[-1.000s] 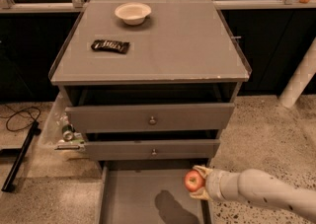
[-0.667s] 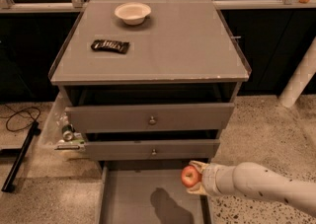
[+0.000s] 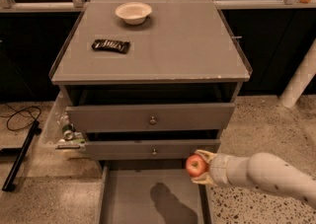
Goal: Pick apple from bottom drawer and place on counter
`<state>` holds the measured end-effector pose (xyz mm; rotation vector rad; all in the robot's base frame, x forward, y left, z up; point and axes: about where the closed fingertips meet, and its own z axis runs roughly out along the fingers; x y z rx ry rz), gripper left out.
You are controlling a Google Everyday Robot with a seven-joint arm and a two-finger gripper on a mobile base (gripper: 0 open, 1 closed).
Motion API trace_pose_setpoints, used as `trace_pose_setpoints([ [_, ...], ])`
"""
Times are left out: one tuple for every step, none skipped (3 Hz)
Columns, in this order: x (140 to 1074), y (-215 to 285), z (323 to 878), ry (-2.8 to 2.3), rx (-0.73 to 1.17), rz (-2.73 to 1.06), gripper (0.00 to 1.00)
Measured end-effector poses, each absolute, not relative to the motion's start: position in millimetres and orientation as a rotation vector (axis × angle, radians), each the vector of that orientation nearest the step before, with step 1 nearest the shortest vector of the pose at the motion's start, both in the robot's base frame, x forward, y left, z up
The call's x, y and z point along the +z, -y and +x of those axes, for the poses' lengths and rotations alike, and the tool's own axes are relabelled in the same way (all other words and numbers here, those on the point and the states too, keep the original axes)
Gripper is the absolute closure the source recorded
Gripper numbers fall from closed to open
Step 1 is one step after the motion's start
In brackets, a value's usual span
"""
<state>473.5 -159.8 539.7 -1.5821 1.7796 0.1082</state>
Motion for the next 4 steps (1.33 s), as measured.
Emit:
trace_pose_setpoints([
  [612.7, 190.4, 467.4, -1.75, 0.013, -1.516, 1.0],
  [696.2, 211.4, 471.3, -1.691, -0.104, -1.504, 1.0],
  [766.6, 220.0, 486.5, -1.651, -0.209, -1.505, 1.0],
  [817.5, 211.7, 513.6, -1.617, -0.256, -1.521, 1.0],
])
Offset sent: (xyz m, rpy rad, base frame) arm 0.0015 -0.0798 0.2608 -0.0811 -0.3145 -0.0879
